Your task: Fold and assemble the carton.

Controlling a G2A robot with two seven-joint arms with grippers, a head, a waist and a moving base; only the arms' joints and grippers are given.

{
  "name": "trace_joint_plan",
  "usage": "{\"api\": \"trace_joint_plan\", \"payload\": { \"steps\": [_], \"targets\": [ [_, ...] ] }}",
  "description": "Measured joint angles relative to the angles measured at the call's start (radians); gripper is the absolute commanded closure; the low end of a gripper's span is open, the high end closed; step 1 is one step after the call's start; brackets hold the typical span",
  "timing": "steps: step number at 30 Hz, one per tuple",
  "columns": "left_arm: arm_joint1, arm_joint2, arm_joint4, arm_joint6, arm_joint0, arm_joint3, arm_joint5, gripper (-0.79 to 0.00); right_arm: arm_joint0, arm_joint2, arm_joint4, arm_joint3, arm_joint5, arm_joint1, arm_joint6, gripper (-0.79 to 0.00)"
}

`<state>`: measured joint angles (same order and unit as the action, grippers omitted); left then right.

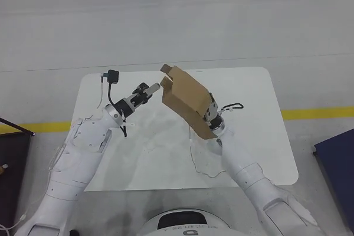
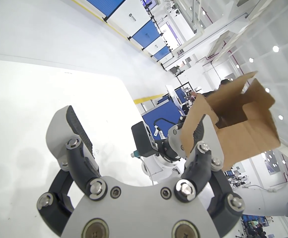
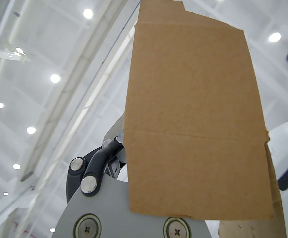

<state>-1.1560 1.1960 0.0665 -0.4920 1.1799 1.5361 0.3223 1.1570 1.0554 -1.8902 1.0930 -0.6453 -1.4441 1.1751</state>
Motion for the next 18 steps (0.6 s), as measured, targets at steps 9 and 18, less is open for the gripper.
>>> {"api": "trace_joint_plan", "payload": {
  "steps": [9,18],
  "targets": [
    [-0.003,-0.005,0.004,0.004,0.0,0.011,0.009,-0.785,-0.005,0.023,-0.264,-0.001,-0.185,-0.005,-0.186,0.0],
    [-0.006,-0.012,0.016,0.015,0.001,0.03,0.013,-0.785,0.005,0.03,-0.183,0.034,-0.217,-0.005,-0.218,0.0]
  ]
}}
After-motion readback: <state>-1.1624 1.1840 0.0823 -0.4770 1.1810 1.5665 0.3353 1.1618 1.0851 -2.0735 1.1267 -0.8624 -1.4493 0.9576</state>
